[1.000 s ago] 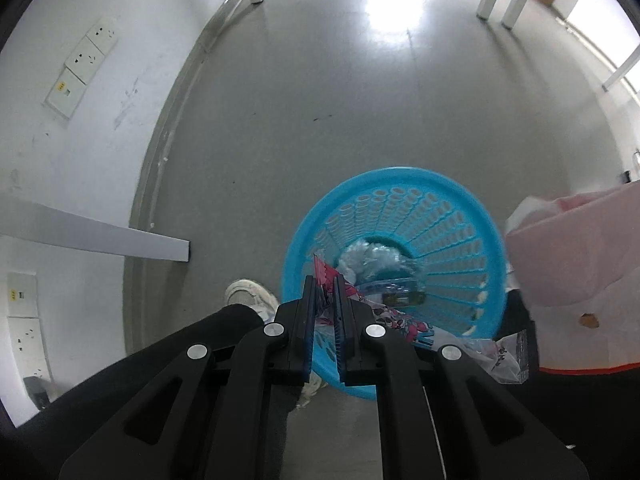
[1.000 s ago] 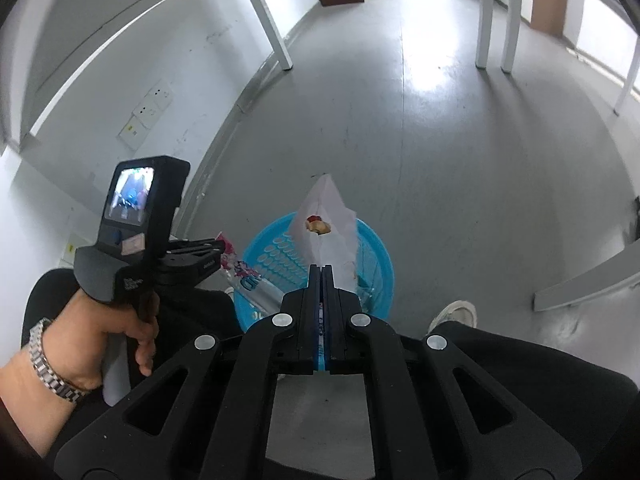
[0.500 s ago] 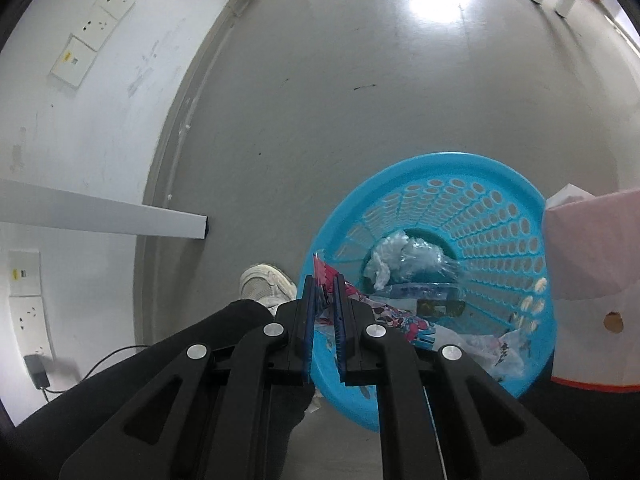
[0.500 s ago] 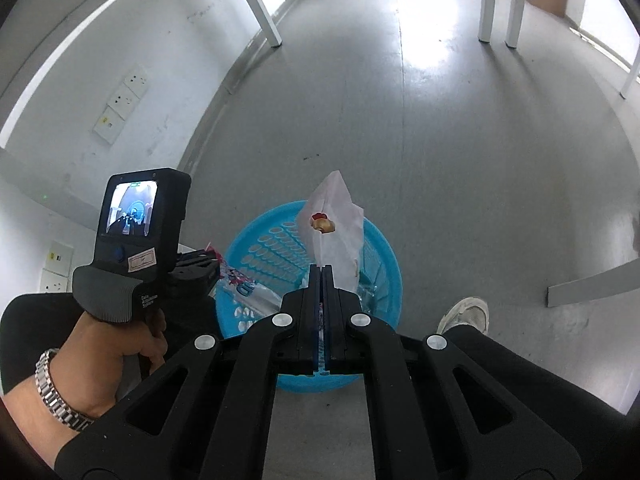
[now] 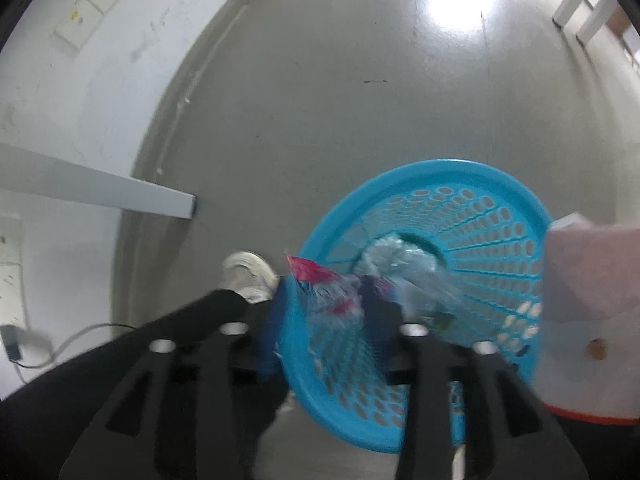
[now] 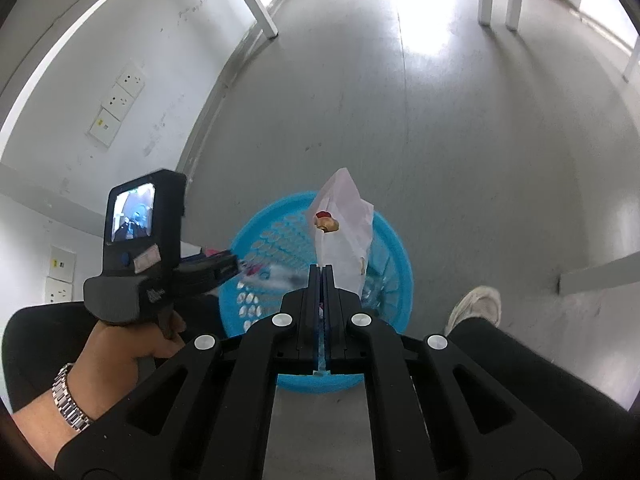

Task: Collect trash
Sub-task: 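Open both tools to drop the wrapper and paper bag into the wastebasket, then raise both open tools back toward the table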

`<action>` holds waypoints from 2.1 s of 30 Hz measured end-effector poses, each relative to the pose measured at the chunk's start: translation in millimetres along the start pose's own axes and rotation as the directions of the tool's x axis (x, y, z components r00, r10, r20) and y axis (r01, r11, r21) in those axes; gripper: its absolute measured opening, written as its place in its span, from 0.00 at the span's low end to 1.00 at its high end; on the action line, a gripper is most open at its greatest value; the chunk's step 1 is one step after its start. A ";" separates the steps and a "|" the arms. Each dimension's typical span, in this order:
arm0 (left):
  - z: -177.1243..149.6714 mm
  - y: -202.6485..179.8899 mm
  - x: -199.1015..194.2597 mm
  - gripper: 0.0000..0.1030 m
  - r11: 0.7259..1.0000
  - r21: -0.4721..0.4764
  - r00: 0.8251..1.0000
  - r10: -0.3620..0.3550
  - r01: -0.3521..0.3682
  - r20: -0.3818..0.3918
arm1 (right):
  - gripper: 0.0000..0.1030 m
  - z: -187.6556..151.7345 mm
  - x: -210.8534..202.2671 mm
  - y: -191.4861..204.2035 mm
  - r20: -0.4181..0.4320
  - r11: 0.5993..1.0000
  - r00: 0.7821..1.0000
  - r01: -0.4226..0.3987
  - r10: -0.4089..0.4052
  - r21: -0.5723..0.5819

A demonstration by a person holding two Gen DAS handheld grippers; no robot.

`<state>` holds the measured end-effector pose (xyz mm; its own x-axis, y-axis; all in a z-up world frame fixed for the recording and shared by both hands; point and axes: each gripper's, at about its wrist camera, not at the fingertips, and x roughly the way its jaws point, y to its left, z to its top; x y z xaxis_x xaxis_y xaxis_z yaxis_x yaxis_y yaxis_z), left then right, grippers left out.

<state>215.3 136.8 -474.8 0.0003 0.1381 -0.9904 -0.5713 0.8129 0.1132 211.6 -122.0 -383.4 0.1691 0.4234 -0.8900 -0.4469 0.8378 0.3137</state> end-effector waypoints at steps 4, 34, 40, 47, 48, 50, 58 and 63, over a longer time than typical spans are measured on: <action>-2.8 4.9 -5.1 0.50 0.996 -0.048 0.997 -0.071 0.070 -0.014 | 0.30 -2.7 9.8 -7.7 -0.053 0.999 0.999 -0.003 0.005 0.032; -99.4 21.8 -174.1 0.72 0.914 0.253 0.883 -0.382 0.317 0.273 | 0.54 -52.5 -75.8 19.6 0.078 0.997 0.996 0.042 -0.037 -0.060; -117.6 43.1 -220.4 0.79 0.916 0.318 0.846 -0.362 0.245 0.391 | 0.54 -68.9 -113.1 21.0 0.111 0.998 0.994 0.016 -0.010 -0.054; -142.9 63.4 -264.5 0.94 0.898 0.368 0.781 -0.404 0.240 0.476 | 0.68 -94.1 -187.4 32.8 0.227 0.989 0.974 0.050 -0.017 -0.140; -146.7 66.4 -271.7 0.94 0.900 0.369 0.767 -0.402 0.231 0.500 | 0.70 -95.7 -196.4 32.8 0.241 0.989 0.971 0.050 -0.015 -0.141; -152.0 69.8 -284.4 0.94 0.902 0.370 0.746 -0.401 0.221 0.532 | 0.78 -98.4 -219.3 34.3 0.277 0.988 0.961 0.047 -0.005 -0.144; -171.2 96.7 -338.6 0.94 0.877 0.359 0.654 -0.478 0.320 0.586 | 0.91 -102.7 -304.0 48.8 0.434 0.985 0.900 0.040 0.039 -0.170; -180.1 104.2 -377.3 0.94 0.863 0.399 0.617 -0.501 0.309 0.607 | 0.91 -92.8 -341.3 60.0 0.493 0.983 0.868 0.032 0.063 -0.181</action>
<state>7.8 67.5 -103.6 0.7843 0.0211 -0.6200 -0.1660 0.9701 -0.1770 45.5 -248.3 -91.6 0.5518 0.5902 -0.5892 -0.5933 0.7744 0.2200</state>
